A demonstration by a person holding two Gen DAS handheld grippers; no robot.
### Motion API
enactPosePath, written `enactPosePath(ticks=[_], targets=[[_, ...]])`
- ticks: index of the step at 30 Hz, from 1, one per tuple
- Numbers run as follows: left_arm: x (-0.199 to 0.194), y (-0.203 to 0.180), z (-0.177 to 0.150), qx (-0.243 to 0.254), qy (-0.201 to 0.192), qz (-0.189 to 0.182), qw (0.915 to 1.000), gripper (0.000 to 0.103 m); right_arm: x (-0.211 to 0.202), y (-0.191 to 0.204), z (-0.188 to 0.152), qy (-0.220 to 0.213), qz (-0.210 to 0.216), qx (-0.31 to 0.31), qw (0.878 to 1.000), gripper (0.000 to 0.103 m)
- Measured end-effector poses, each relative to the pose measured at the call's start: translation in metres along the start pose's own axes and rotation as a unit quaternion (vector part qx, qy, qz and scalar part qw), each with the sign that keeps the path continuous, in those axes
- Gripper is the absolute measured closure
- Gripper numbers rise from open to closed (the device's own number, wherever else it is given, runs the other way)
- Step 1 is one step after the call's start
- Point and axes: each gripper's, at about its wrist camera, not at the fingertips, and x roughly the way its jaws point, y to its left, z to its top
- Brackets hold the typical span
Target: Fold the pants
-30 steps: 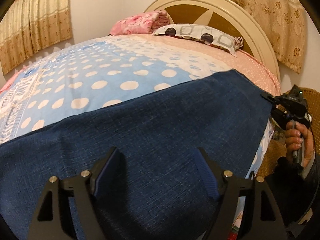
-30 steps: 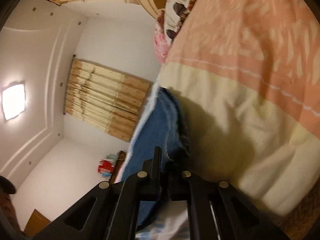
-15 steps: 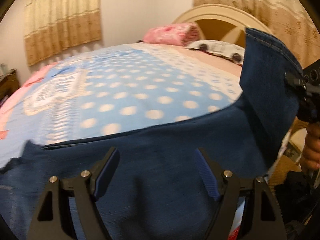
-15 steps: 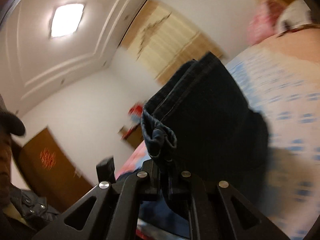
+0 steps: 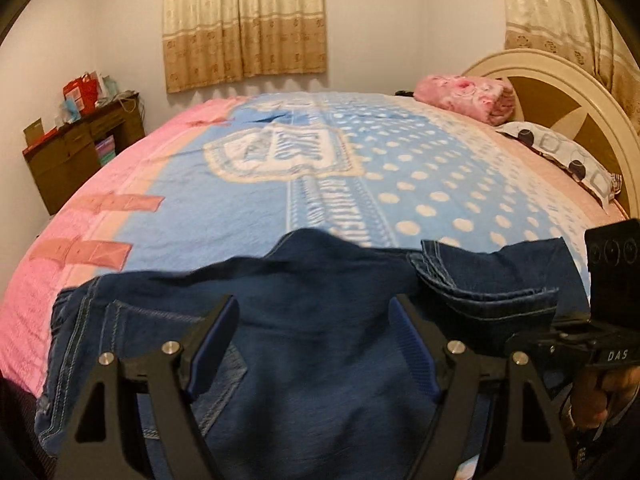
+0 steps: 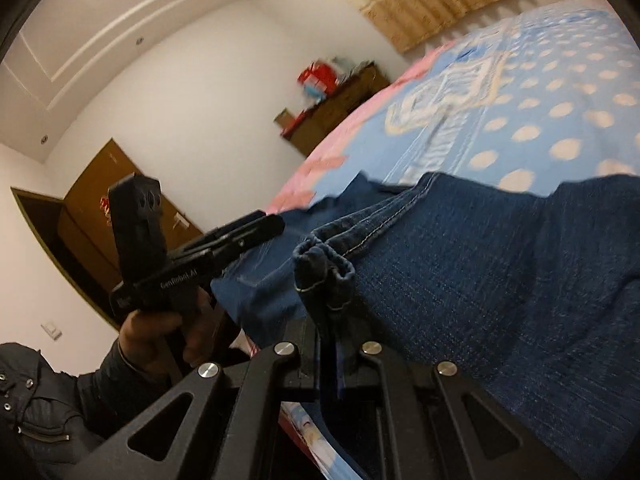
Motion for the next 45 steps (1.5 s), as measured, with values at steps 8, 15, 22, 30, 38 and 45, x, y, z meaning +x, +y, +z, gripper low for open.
enactPosePath(ticks=[8, 15, 22, 30, 38, 45], targets=[[0.0, 0.022, -0.009, -0.005, 0.016, 0.005, 0.9998, 0.024, 0.061, -0.01, -0.012, 0.105, -0.053, -0.009, 0.993, 0.096], [-0.028, 0.093, -0.007, 0.013, 0.036, 0.094, 0.9948, 0.014, 0.049, -0.008, -0.016, 0.109, -0.052, -0.013, 0.993, 0.066], [-0.012, 0.189, -0.018, -0.082, 0.108, 0.119, 0.9836, 0.014, 0.052, 0.003, -0.021, 0.111, -0.082, -0.075, 0.988, 0.053], [0.034, 0.217, -0.033, -0.144, 0.182, 0.089, 0.9687, 0.014, 0.041, 0.012, -0.019, 0.107, -0.104, -0.089, 0.985, 0.053], [0.033, 0.213, -0.041, -0.11, 0.198, 0.103, 0.9685, 0.013, -0.013, 0.019, -0.033, 0.08, -0.142, -0.107, 0.981, 0.053], [0.045, 0.216, -0.047, -0.111, 0.206, 0.102, 0.967, 0.01, -0.098, 0.014, -0.074, -0.001, -0.309, -0.103, 0.945, 0.053]])
